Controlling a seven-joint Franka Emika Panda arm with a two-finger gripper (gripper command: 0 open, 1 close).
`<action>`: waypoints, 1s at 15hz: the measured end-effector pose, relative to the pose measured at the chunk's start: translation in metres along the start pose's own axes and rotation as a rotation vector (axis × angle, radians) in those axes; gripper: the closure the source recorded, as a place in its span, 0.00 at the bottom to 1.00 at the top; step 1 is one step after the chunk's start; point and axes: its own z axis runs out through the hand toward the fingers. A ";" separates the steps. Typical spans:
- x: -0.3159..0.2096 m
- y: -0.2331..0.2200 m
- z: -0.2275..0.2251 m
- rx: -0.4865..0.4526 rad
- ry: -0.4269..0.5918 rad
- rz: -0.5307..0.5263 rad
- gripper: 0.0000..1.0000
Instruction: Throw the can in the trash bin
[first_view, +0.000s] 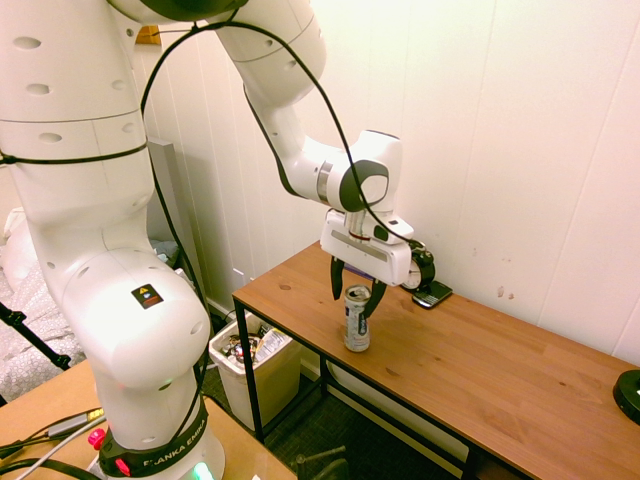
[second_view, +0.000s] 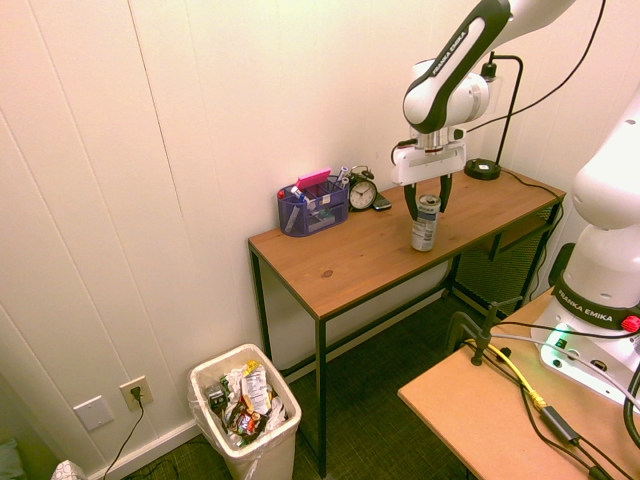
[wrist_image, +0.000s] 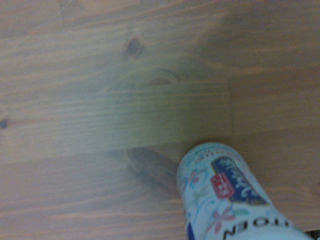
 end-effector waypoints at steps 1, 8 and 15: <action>0.006 -0.004 0.003 -0.006 -0.002 0.007 1.00; 0.027 -0.018 0.021 -0.068 -0.034 0.024 1.00; 0.019 -0.019 0.025 -0.109 -0.039 -0.007 1.00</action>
